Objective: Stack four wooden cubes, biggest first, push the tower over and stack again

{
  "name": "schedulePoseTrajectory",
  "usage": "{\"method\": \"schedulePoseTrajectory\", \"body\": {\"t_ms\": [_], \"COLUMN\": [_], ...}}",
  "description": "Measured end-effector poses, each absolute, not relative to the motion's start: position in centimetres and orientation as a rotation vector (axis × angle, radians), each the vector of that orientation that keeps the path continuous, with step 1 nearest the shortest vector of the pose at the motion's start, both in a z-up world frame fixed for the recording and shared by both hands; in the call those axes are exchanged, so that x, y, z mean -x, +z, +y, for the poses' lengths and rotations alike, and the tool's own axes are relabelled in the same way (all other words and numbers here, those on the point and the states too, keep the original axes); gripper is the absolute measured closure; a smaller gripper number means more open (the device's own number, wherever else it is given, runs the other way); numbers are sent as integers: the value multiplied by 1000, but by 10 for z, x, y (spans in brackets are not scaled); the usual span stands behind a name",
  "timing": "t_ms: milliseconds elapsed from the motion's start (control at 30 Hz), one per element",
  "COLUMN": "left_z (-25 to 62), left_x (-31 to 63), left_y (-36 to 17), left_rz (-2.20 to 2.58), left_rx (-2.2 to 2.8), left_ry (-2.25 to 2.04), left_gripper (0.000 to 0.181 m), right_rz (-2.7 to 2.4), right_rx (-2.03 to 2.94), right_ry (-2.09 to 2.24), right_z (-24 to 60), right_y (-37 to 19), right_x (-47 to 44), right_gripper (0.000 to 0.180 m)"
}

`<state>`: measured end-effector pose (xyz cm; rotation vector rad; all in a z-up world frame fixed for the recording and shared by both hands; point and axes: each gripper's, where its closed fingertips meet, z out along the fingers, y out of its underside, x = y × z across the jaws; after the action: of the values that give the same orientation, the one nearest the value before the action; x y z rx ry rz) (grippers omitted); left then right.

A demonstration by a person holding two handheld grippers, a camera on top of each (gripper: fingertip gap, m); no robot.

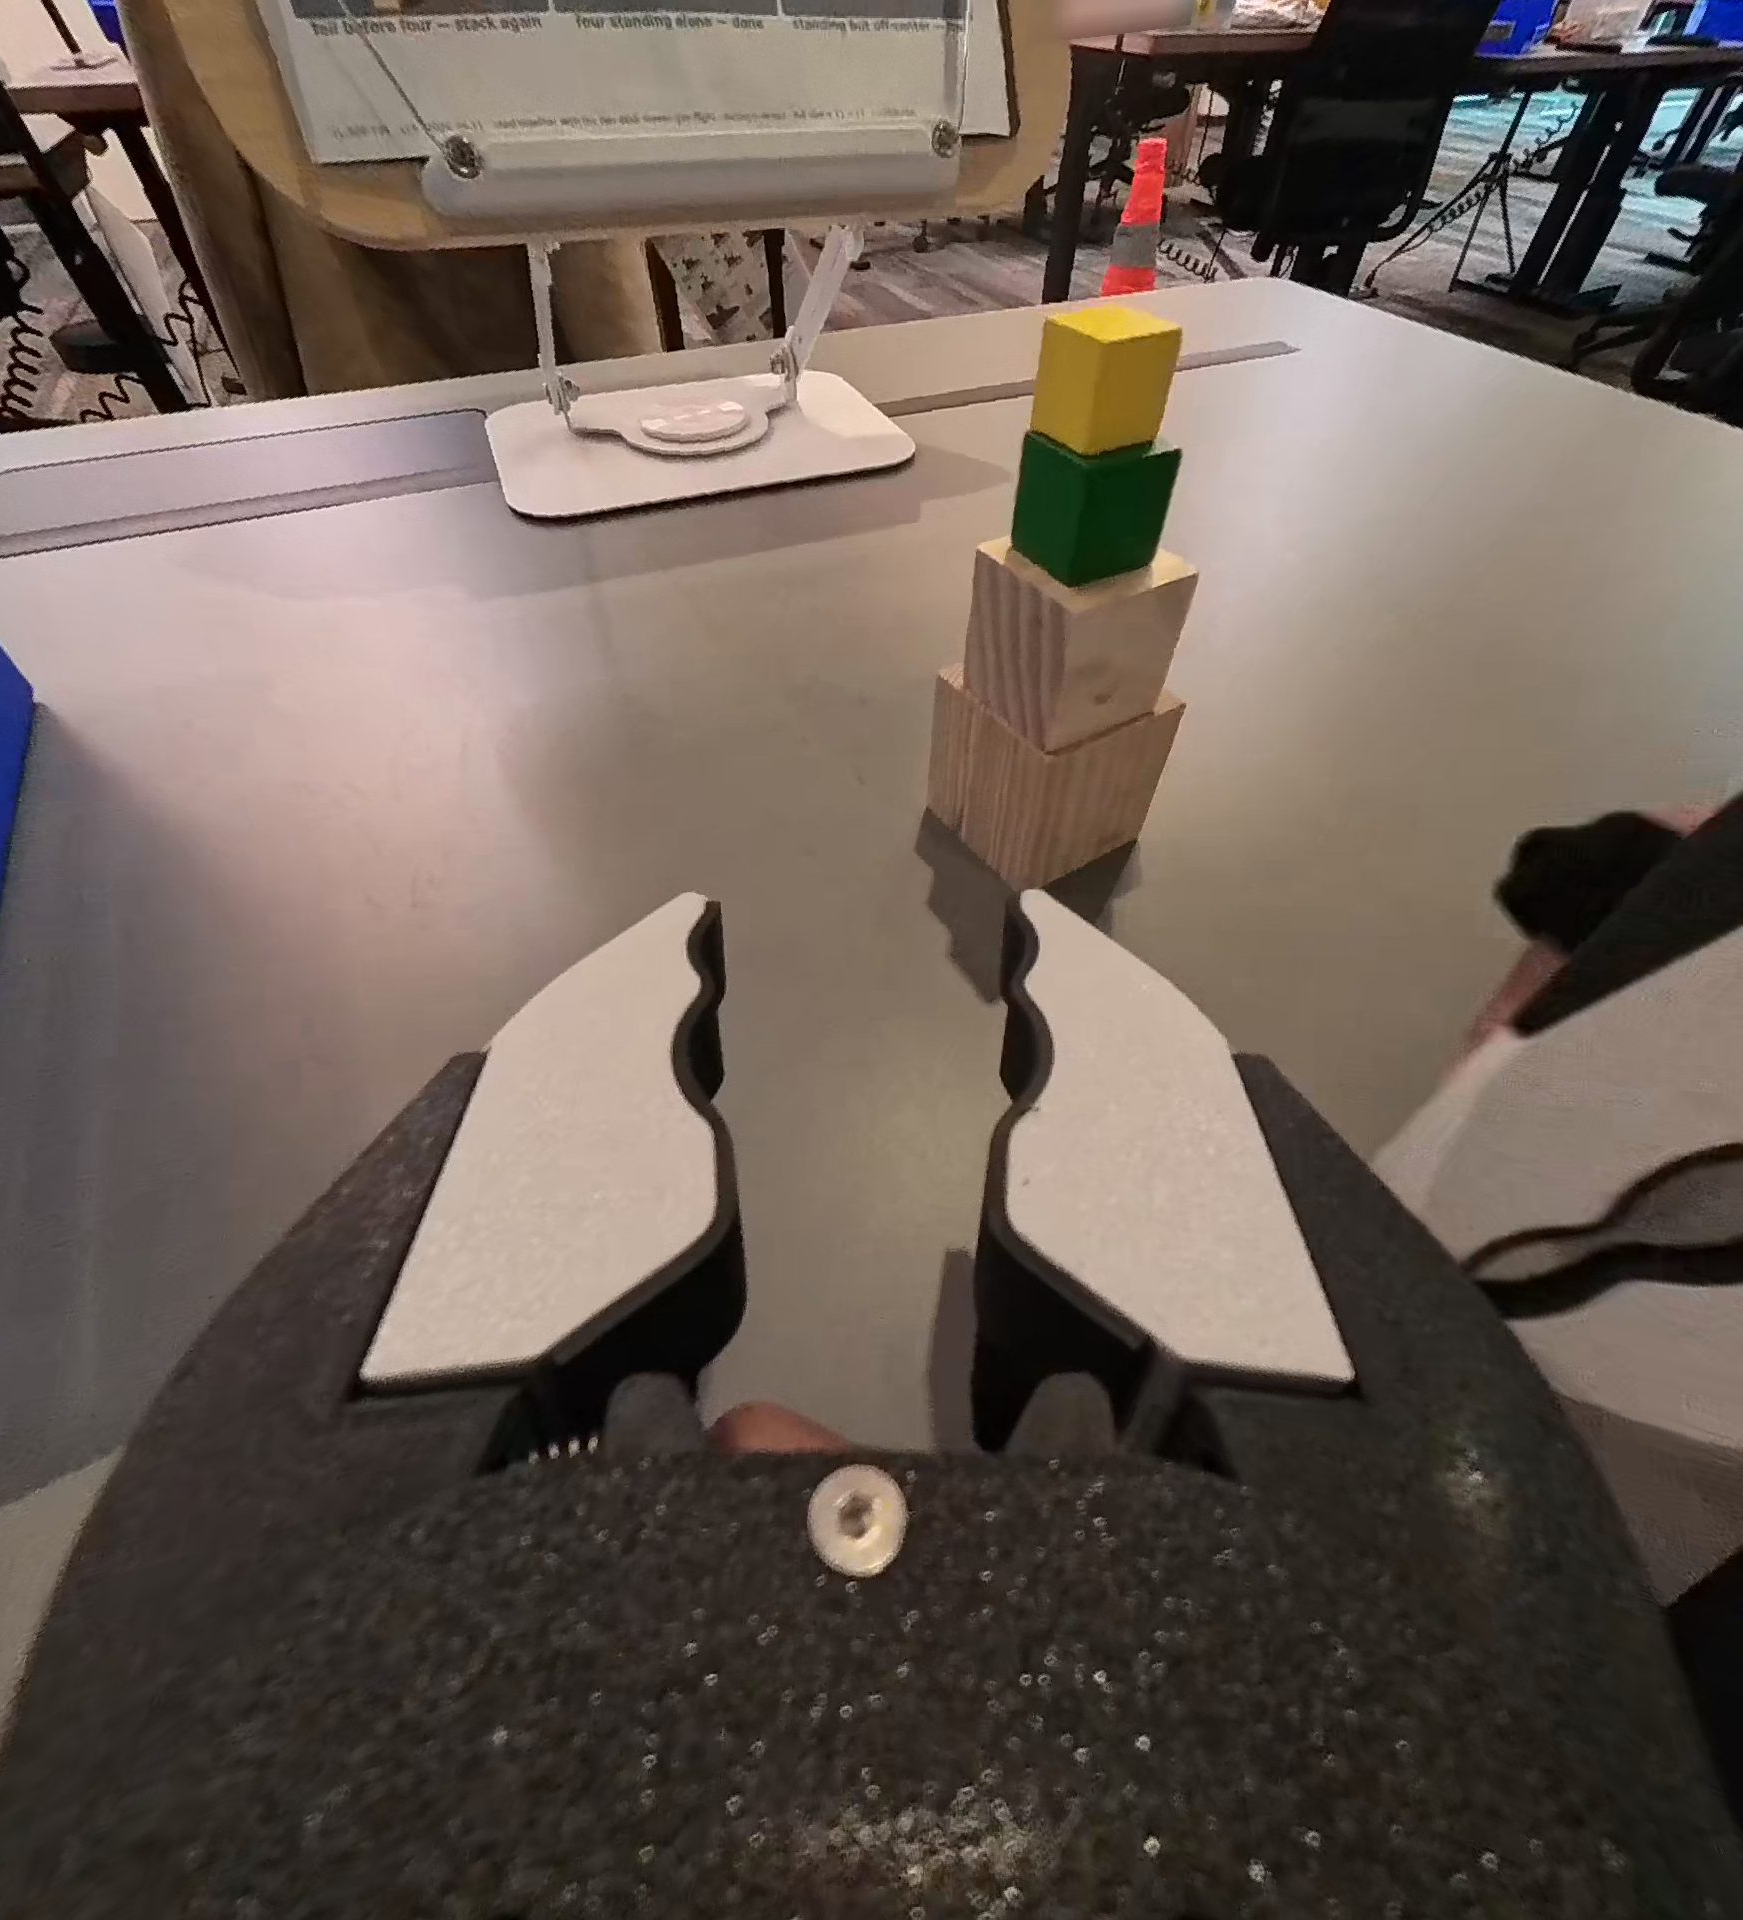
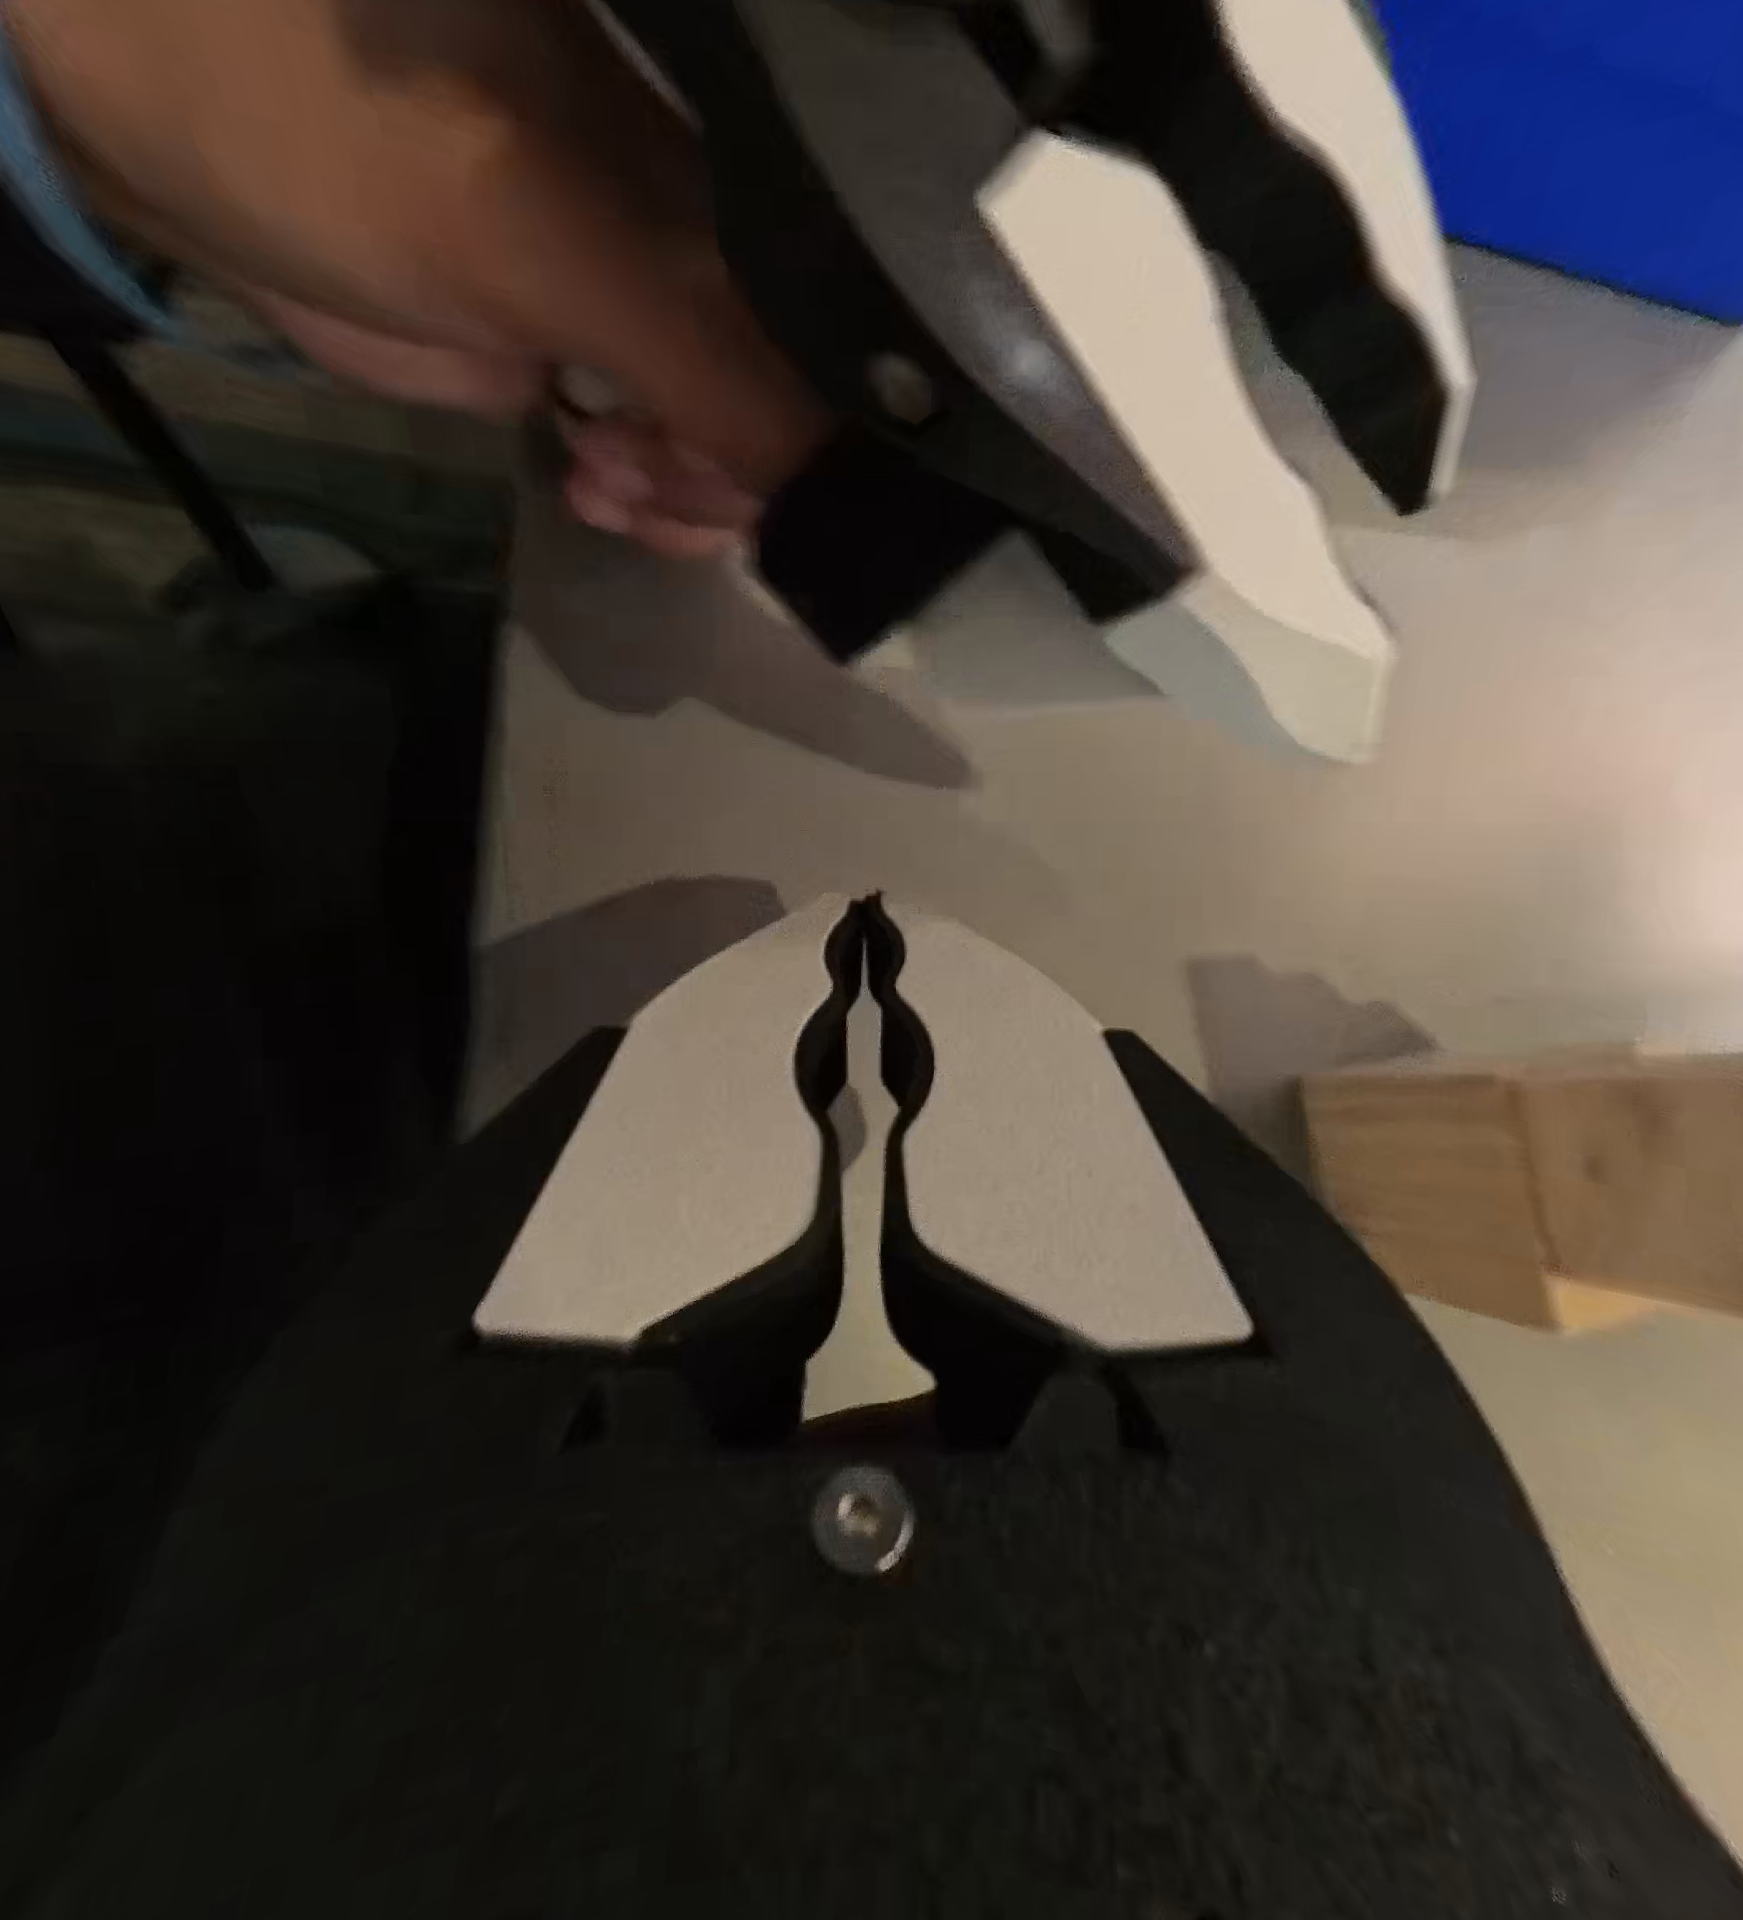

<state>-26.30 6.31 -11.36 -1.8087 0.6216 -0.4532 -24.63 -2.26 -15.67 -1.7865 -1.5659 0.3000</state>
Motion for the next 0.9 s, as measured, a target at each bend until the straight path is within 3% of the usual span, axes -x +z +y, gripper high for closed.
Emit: {"method": "schedulePoseTrajectory", "body": {"t_ms": [100,167,233,467,700,900], "left_z": [64,63,62,55,52,51], "left_x": [264,264,264,264,265,258], "left_y": [-116,-120,-120,-121,-117,-109], "left_rz": [621,629,632,657,646,635], "left_rx": [1823,1843,1847,1832,1792,1756], "left_ry": [-474,-477,-476,-434,-368,-372], "left_gripper": [130,129,129,125,124,125], "right_rz": [-1284,-1148,-1097,-974,-518,-434], "right_rx": [1894,2108,2065,1994,1852,1811], "right_ry": [-39,84,374,146,262,194], "right_z": [82,119,97,26,1,-6], "right_y": [-164,-184,-163,-141,-120,-106], "right_x": [187,149,158,114,74,64], "right_gripper": [180,180,180,179,146,139]}}
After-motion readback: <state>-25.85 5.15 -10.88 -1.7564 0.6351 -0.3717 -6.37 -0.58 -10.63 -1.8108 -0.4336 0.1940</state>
